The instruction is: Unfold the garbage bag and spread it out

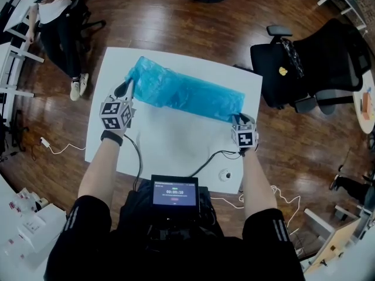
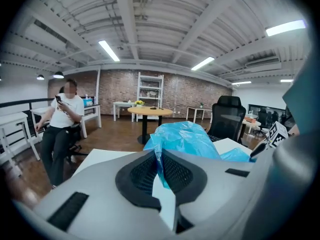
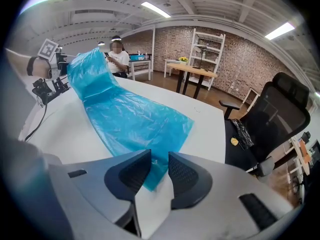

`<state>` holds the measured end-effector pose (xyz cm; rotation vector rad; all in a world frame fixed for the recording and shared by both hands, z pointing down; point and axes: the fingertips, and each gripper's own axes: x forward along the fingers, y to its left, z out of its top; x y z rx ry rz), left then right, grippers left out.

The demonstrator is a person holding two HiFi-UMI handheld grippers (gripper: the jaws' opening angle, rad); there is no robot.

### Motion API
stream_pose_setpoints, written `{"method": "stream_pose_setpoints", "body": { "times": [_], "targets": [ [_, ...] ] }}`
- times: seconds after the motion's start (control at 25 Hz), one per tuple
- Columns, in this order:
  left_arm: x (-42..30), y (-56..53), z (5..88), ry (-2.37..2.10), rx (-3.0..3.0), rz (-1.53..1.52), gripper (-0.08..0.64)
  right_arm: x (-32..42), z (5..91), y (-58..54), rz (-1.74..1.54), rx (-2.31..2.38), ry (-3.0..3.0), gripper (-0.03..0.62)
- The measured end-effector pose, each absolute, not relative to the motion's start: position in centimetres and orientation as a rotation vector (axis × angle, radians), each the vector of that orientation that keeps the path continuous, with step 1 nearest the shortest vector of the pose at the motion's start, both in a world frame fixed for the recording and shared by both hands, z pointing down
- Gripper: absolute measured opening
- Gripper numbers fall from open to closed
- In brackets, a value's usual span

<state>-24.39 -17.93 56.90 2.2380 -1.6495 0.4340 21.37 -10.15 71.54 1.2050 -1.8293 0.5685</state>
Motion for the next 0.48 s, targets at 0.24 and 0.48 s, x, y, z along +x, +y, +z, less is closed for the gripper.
{"method": "stream_pose_setpoints", "body": {
  "times": [0.24, 0.48],
  "targets": [
    [-28.3, -18.6, 58.5, -1.728, 2.204, 0.538, 0.003, 21.5, 71.6, -10.2, 0.566, 1.198, -1.818, 0.147],
    [-31.5, -19.3, 60.1, -1.775, 2.157, 0.619, 0.003, 21.3, 71.5, -10.3, 0.572, 1.202, -1.823, 0.147]
  ]
}}
